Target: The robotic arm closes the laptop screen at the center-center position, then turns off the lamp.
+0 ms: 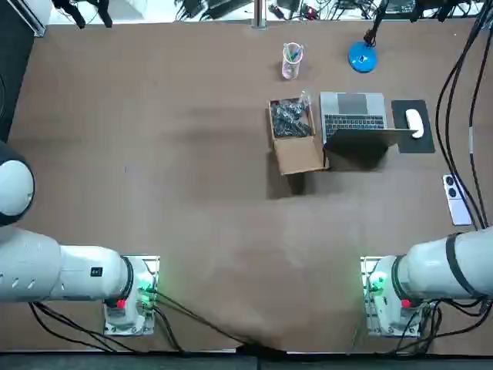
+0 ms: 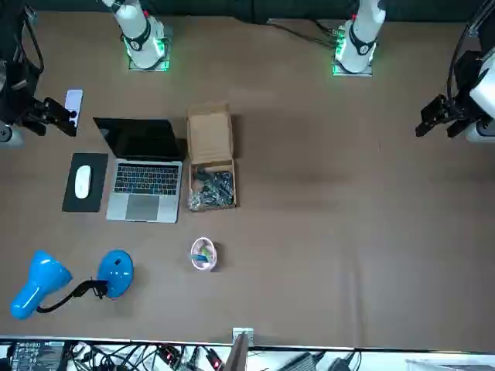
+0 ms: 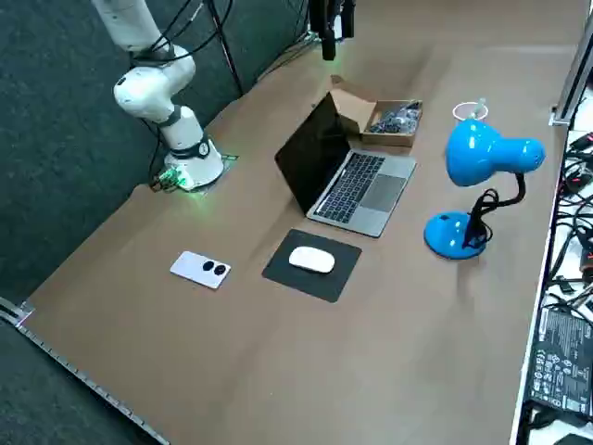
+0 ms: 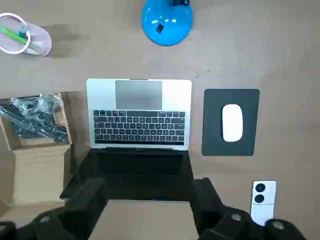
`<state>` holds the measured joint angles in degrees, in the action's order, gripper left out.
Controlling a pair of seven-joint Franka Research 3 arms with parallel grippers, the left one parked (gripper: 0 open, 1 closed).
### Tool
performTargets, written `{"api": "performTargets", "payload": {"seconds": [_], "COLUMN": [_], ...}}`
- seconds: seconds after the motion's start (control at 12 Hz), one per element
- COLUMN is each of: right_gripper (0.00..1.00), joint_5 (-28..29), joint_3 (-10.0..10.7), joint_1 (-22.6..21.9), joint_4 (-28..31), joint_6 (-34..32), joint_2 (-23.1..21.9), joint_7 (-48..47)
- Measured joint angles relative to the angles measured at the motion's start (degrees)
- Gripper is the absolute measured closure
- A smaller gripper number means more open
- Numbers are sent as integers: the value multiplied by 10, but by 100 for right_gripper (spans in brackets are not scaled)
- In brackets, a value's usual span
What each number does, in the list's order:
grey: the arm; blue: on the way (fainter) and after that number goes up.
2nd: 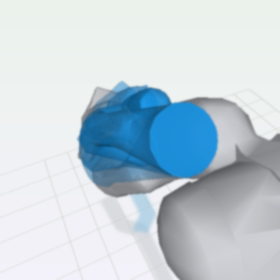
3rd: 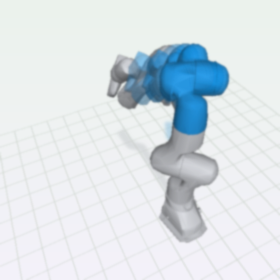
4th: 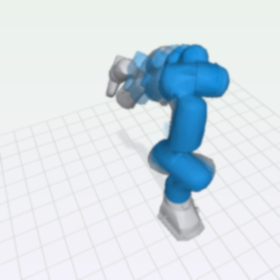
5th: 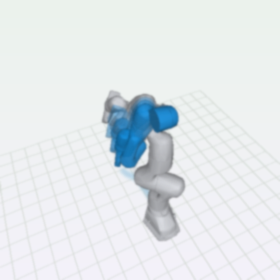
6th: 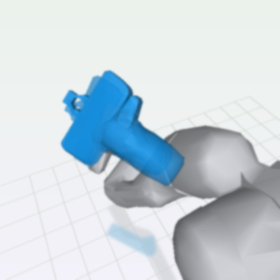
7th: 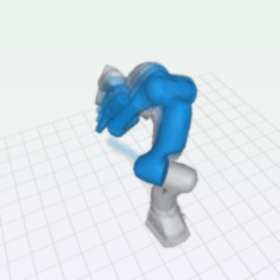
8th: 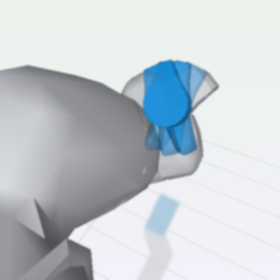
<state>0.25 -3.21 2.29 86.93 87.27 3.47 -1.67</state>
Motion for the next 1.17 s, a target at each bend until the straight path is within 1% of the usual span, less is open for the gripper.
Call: {"api": "performTargets", "payload": {"seconds": [1.17], "right_gripper": [0], "joint_5": [0], "joint_3": [0], "joint_1": [0], "joint_4": [0], "joint_6": [0], "joint_2": [-3], "joint_7": [0]}}
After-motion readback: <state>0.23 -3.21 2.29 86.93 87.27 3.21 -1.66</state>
